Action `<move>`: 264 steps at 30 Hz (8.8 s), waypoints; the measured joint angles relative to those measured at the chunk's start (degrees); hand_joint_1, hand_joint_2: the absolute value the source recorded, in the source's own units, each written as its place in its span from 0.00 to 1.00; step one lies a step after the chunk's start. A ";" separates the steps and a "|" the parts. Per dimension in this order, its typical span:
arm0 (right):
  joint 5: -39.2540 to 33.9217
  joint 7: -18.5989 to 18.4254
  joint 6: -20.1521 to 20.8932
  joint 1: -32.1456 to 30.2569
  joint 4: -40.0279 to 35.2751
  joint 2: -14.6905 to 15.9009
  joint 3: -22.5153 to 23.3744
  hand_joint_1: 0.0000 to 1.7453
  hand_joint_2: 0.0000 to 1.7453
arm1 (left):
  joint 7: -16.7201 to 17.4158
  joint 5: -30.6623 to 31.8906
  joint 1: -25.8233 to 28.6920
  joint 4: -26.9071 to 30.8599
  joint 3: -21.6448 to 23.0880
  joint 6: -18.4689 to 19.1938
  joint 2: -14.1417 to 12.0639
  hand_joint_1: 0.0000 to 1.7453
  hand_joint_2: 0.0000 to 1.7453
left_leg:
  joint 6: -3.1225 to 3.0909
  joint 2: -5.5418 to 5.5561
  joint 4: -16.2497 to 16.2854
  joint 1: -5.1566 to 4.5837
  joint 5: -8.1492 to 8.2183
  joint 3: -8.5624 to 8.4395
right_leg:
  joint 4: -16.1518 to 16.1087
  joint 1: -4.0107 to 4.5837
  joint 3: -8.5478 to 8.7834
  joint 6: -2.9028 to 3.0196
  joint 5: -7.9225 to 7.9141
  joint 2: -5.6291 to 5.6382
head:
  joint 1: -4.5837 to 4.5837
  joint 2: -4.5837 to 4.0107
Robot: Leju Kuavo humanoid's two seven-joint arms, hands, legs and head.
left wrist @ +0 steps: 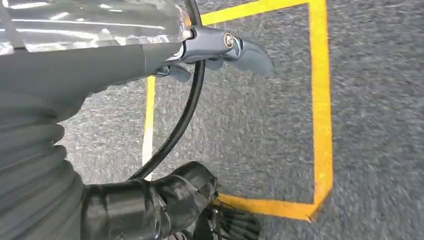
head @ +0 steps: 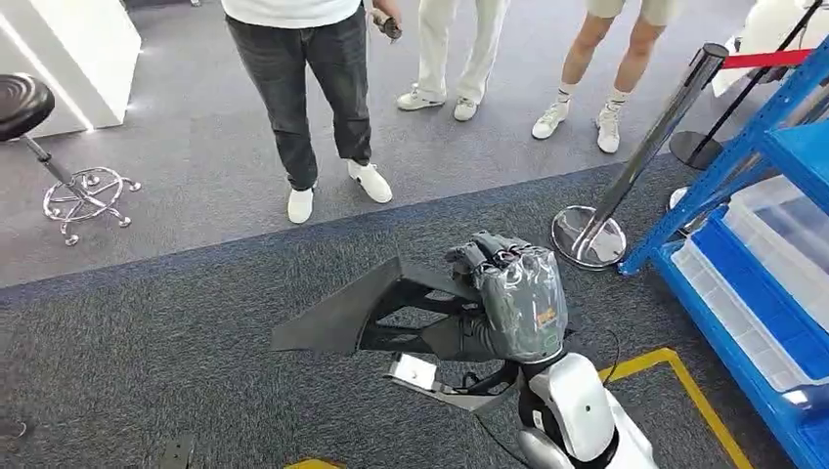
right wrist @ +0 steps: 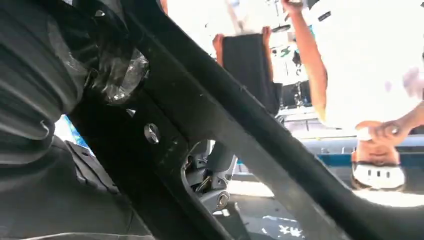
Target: Take the parts from the cabinet and place them on the table.
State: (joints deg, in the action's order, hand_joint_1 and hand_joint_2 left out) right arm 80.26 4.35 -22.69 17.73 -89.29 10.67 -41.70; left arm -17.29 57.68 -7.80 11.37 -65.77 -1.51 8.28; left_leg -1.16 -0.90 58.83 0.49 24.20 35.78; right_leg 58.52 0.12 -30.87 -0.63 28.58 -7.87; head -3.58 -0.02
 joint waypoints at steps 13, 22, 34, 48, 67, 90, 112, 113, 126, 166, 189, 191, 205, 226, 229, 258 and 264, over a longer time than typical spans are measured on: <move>0.00 -0.07 -0.02 -0.81 0.50 0.13 0.02 1.00 1.00 | 0.15 0.18 -0.03 0.00 0.02 -0.02 0.05 0.00 1.00 | 0.50 8.64 0.09 0.48 -0.74 0.72 | 1.23 -0.31 -2.59 0.69 -1.13 12.20 | 0.31 0.00; 0.18 -0.20 -0.09 -0.97 0.50 0.20 0.02 1.00 1.00 | 0.22 0.44 0.09 0.00 0.04 -0.04 0.22 0.00 1.00 | 2.11 1.21 15.28 0.38 5.80 7.46 | 0.12 -0.27 -1.75 2.20 -1.51 4.90 | 0.02 0.00; 0.48 -0.72 -0.22 -1.02 0.46 0.33 0.04 1.00 1.00 | 0.26 0.59 -0.19 0.00 0.13 -0.02 0.20 0.00 1.00 | -1.59 1.62 -1.02 -0.08 0.03 -1.16 | 11.93 -0.43 -6.19 -0.29 6.19 7.32 | 0.20 0.00; 0.94 -0.94 -0.42 -1.16 0.44 0.44 0.04 1.00 1.00 | 0.35 0.59 0.10 0.00 0.31 -0.20 0.22 0.00 1.00 | 1.07 3.27 5.76 0.11 3.52 2.87 | -0.62 -0.84 -1.30 1.80 -1.92 8.97 | -0.33 0.00; 1.03 -0.92 -0.59 -1.02 0.94 0.61 0.04 1.00 1.00 | 0.52 0.59 -0.27 0.00 0.48 -0.35 0.13 0.00 1.00 | -1.60 3.37 -0.52 -0.06 0.31 -0.91 | 18.19 -0.85 -9.85 -1.12 7.13 7.77 | -0.13 0.00; 1.31 -0.92 -0.74 -0.38 1.44 0.68 -0.09 1.00 1.00 | 0.87 0.59 -0.29 0.00 0.59 -0.68 0.13 0.00 1.00 | 0.90 -1.28 0.44 0.15 1.18 -0.33 | -0.28 -0.78 -0.45 -0.68 -0.46 1.92 | -0.42 0.00; 1.31 -0.94 -0.98 -0.09 1.99 0.92 -0.11 1.00 1.00 | 0.92 0.35 -0.41 -0.02 0.61 -0.77 0.52 0.00 1.00 | 2.29 1.43 15.88 0.70 7.82 7.95 | -1.27 -1.03 -0.84 1.62 -1.64 6.17 | -1.01 0.00; 1.31 -0.94 -0.98 -0.08 2.01 0.92 -0.13 1.00 1.00 | 0.94 0.35 -0.26 -0.02 0.61 -0.77 0.50 0.00 1.00 | 2.43 1.27 16.41 0.77 7.32 8.24 | -1.20 -1.03 -0.83 1.57 -1.53 5.43 | -1.03 0.00; 1.31 -0.94 -1.07 0.30 2.19 0.94 -0.24 1.00 1.00 | 0.87 0.00 -0.58 0.00 0.61 -0.76 0.28 0.00 1.00 | -0.96 1.93 -0.64 0.65 0.16 -0.50 | 11.96 -0.98 -5.56 -1.34 7.13 7.31 | -0.68 0.00; -1.14 1.27 -0.35 1.30 3.34 2.16 -1.01 1.00 1.00 | 1.14 0.17 -0.53 -0.04 0.90 -0.74 0.42 0.00 1.00 | -0.16 3.49 -0.19 0.01 0.47 -0.38 | -0.17 -0.19 -2.42 0.45 -1.61 8.41 | -1.05 0.00; -1.49 -0.76 -1.51 1.24 3.67 2.32 -1.31 1.00 1.00 | 1.00 -0.04 -0.55 -0.02 0.96 -0.81 0.13 0.00 1.00 | 0.15 3.35 -0.29 -0.11 0.68 -0.65 | 0.03 -0.33 -2.44 0.42 -1.45 8.49 | -1.05 0.00; -3.21 -0.50 -1.62 0.72 3.65 1.97 -1.03 1.00 1.00 | 1.00 -0.07 -0.49 -0.02 0.98 -0.81 0.13 0.00 1.00 | 0.02 3.36 -0.20 -0.17 0.76 -0.61 | 0.03 -0.38 -2.43 0.36 -1.43 8.48 | -1.07 0.00; -3.50 -0.07 -1.90 -0.65 3.19 1.36 -0.17 1.00 1.00 | 0.90 -0.07 -0.44 -0.02 0.98 -0.85 0.17 0.00 1.00 | -1.68 1.62 -1.53 0.23 0.26 -1.44 | 16.42 -0.97 -10.29 -1.50 5.72 8.15 | -0.77 0.00; 2.36 -0.81 -2.71 0.29 4.06 1.42 0.02 1.00 1.00 | 1.22 -0.07 -0.53 -0.02 1.05 -0.90 0.15 0.00 1.00 | 0.52 0.26 -0.77 0.21 1.07 -1.49 | 0.37 -0.40 -3.04 0.13 -1.83 6.80 | -0.81 0.00; 2.69 -1.16 -2.71 0.31 4.28 1.42 0.00 1.00 1.00 | 1.38 -0.09 -0.47 -0.02 1.05 -0.90 0.15 0.00 1.00 | 0.59 0.26 -0.74 0.18 1.12 -1.46 | 0.37 -0.41 -3.03 0.13 -1.83 6.79 | -0.81 0.00; 3.52 -1.95 -2.62 -1.62 5.09 2.45 -0.66 1.00 1.00 | 3.26 -0.46 1.13 -0.02 1.03 -2.89 -0.20 0.00 1.00 | 1.75 0.98 -0.66 0.63 6.57 -9.65 | 0.72 -1.14 -5.76 0.27 -3.48 7.80 | -0.55 0.00; 3.52 -1.97 -2.69 -1.72 4.94 2.51 -0.81 1.00 1.00 | 3.26 -0.46 1.36 -0.04 1.03 -2.86 -0.02 0.00 1.00 | 2.46 0.93 16.62 0.82 10.42 4.83 | -1.20 -1.21 1.90 1.66 1.04 8.06 | -0.68 0.00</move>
State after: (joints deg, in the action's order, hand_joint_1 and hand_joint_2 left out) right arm 83.78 2.38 -25.38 16.01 -84.35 13.18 -42.51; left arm -14.03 57.22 -6.45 11.32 -64.74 -4.37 8.26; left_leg 1.30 0.03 75.45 1.31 34.62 40.61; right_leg 57.31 -1.09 -28.98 1.03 29.62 0.19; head -4.26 -0.02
